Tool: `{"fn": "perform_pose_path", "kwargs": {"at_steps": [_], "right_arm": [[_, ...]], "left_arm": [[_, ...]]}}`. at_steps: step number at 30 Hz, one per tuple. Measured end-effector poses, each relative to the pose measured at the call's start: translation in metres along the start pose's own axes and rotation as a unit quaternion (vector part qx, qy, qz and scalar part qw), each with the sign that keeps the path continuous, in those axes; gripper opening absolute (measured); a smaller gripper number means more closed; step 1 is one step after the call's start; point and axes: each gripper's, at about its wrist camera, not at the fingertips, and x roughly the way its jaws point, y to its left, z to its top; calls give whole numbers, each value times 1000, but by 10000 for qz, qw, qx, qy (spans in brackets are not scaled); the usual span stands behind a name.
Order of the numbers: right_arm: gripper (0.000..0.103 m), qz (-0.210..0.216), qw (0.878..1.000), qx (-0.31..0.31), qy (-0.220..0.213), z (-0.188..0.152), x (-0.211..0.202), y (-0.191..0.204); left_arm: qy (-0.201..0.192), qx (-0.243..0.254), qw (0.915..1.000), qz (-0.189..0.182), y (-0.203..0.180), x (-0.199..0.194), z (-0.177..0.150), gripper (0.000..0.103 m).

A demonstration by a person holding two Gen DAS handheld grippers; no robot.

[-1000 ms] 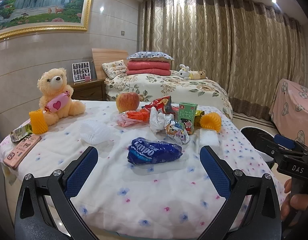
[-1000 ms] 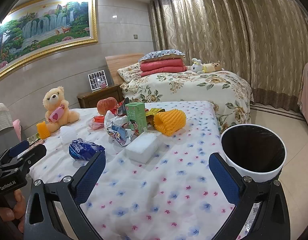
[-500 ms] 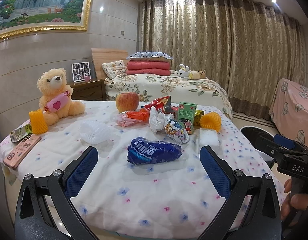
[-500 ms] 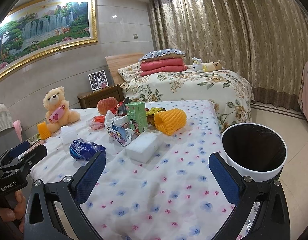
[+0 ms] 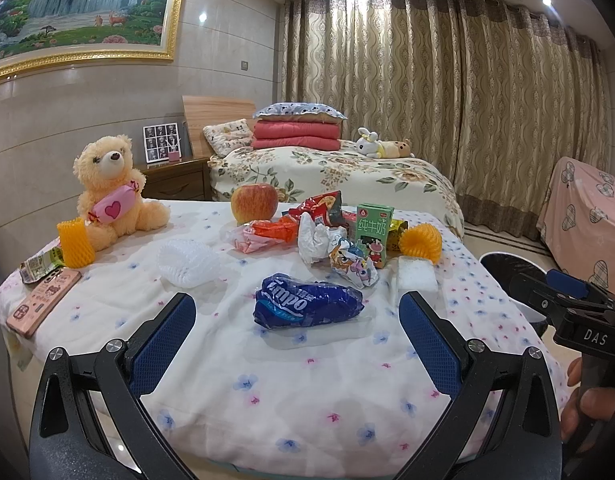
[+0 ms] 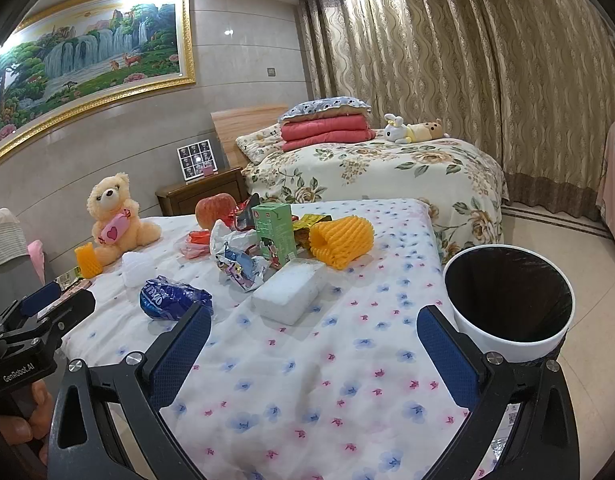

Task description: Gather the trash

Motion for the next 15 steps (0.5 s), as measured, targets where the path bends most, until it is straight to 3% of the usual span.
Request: {"fn": "perform_pose_path", "kwargs": {"at_steps": [11,15], "right_arm": [[103,106,9998,0,153,-1,7,3],[103,215,9989,70,403,2,19,1]], "left_arm": [[228,10,9997,-107,5,12,-3,103],[566,-73,9984,-66,19,33,-5,103]]}}
